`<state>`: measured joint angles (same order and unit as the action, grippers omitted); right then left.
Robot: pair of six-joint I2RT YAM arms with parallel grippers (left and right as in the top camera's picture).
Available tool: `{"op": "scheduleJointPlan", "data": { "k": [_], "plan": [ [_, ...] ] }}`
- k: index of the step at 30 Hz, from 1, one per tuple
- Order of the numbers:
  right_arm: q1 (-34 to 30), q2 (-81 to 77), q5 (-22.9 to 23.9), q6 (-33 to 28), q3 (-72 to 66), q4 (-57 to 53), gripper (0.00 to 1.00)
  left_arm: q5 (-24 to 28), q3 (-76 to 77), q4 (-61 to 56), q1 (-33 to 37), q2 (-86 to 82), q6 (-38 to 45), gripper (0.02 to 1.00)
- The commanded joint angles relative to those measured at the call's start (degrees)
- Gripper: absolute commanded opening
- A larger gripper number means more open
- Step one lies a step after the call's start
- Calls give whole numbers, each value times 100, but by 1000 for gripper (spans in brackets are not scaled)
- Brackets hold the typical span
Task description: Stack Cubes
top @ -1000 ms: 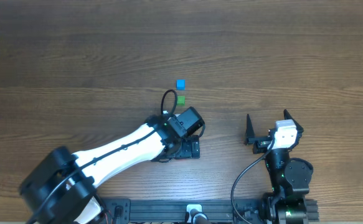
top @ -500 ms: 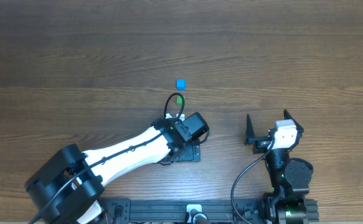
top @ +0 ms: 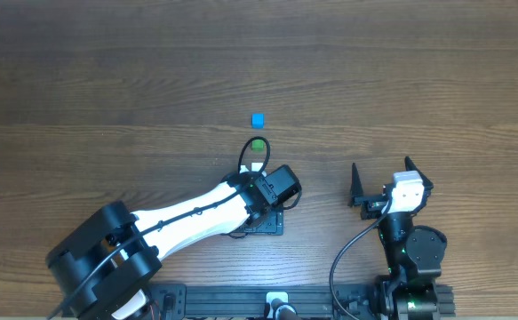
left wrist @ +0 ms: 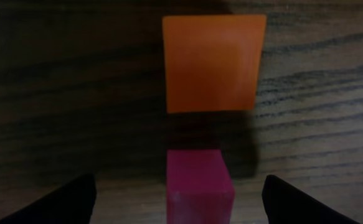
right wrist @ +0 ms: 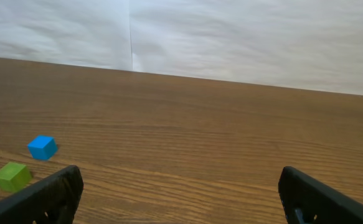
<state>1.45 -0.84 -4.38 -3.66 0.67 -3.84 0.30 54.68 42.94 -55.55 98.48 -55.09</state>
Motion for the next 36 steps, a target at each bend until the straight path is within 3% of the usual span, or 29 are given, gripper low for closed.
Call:
{"op": "scheduleJointPlan", "data": {
  "k": [1, 4, 10, 16, 22, 30, 36],
  "plan": [
    [-28, 52, 15, -26, -35, -20, 993, -151, 85, -15, -15, 48, 66, 851],
    [-28, 52, 15, -26, -35, -20, 991, -210, 85, -13, -15, 48, 63, 812],
    [-28, 52, 15, -26, -35, -20, 991, -256, 85, -11, -15, 48, 63, 465],
    [-28, 52, 15, -26, -35, -20, 993, -262, 85, -31, -17, 48, 63, 303],
    [-28, 52, 15, -26, -35, -20, 991, -282, 85, -72, -17, 48, 61, 248],
    [-28, 52, 15, -26, -35, -20, 993, -280, 289, -9, -15, -17, 66, 47],
    [-28, 52, 15, -26, -35, -20, 991, -555, 1292, 903, 188, -136, 365, 38]
  ]
}}
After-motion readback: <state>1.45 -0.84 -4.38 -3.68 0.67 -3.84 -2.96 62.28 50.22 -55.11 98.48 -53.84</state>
